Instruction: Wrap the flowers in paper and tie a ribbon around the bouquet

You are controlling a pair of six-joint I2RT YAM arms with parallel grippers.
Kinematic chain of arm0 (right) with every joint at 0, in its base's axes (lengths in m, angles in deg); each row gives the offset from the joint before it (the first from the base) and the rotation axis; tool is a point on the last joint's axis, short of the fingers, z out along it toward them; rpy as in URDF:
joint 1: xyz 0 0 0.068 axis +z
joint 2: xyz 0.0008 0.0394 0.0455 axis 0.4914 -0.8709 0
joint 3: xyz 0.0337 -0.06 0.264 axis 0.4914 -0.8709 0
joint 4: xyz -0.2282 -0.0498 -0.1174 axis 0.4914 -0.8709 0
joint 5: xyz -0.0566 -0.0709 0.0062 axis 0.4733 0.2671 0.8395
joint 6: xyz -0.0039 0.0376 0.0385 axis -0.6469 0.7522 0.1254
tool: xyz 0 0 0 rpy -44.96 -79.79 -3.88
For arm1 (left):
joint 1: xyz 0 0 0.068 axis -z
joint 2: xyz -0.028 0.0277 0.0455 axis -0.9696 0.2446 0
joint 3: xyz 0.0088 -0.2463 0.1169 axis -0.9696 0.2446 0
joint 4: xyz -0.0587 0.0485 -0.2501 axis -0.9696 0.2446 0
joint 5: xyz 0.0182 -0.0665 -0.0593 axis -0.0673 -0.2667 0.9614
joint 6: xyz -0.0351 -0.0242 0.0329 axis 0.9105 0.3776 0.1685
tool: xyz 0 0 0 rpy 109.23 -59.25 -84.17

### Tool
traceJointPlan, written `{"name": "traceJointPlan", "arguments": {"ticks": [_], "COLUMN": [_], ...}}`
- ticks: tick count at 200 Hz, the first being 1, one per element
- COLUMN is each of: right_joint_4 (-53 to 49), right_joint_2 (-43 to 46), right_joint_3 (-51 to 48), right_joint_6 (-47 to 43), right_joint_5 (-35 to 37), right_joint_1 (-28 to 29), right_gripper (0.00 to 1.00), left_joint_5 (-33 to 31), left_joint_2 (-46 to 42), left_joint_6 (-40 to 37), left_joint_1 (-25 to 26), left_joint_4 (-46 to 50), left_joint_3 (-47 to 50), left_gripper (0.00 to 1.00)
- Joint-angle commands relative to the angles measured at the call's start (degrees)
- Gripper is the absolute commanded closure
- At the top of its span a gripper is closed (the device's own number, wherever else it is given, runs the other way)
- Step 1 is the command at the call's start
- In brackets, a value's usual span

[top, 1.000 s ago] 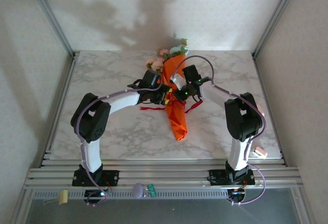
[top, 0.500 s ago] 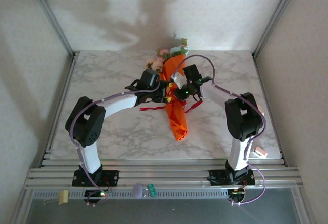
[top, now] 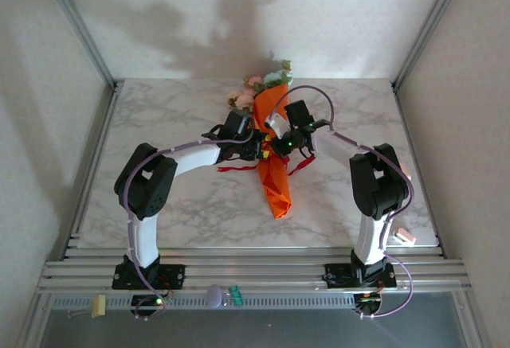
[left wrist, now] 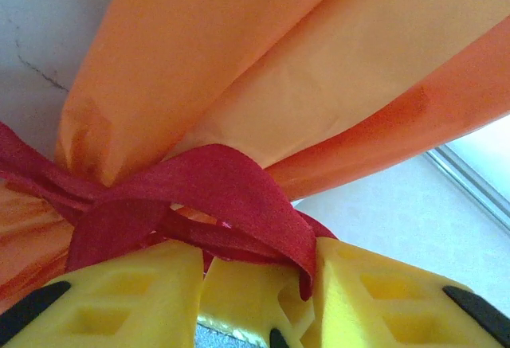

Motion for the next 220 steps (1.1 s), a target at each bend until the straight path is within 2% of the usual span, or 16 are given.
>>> {"name": "traceJointPlan", "arguments": {"ticks": [1, 45, 81, 135, 220], "right_joint_4": [0.2, 0.3, 0.1, 0.2, -0.4], "right_joint_2": [-0.1, 1.1, 2.1, 3.4, 12.9], "right_joint_3": [-0.2, -0.8, -2.1, -3.1, -11.1], "right_joint_6": [0.1, -0.9, -1.3, -2.3, -5.4], "right_joint_5": [-0.3, -1.7, -1.6, -0.8, -0.2], "right_joint_1": [0.4, 0.4, 0.6, 1.4, 3.8], "right_gripper": [1.0, 1.0, 1.0, 1.0, 1.0], "left_joint_5": [1.0, 2.7, 3.9, 4.4, 2.8], "left_joint_2": [1.1, 1.0, 1.2, 1.1, -6.1], "left_joint_6": [-2.1, -3.8, -4.8, -6.0, -7.8], "left_joint_1": [0.4, 0.2, -0.3, -1.2, -0.3], "left_joint_4": [2.0, 2.4, 2.3, 1.8, 4.1], "left_joint_3": [-2.1, -0.9, -0.1, 1.4, 4.9], "left_gripper": [0.64, 0.74, 0.76, 0.96, 0.97]}}
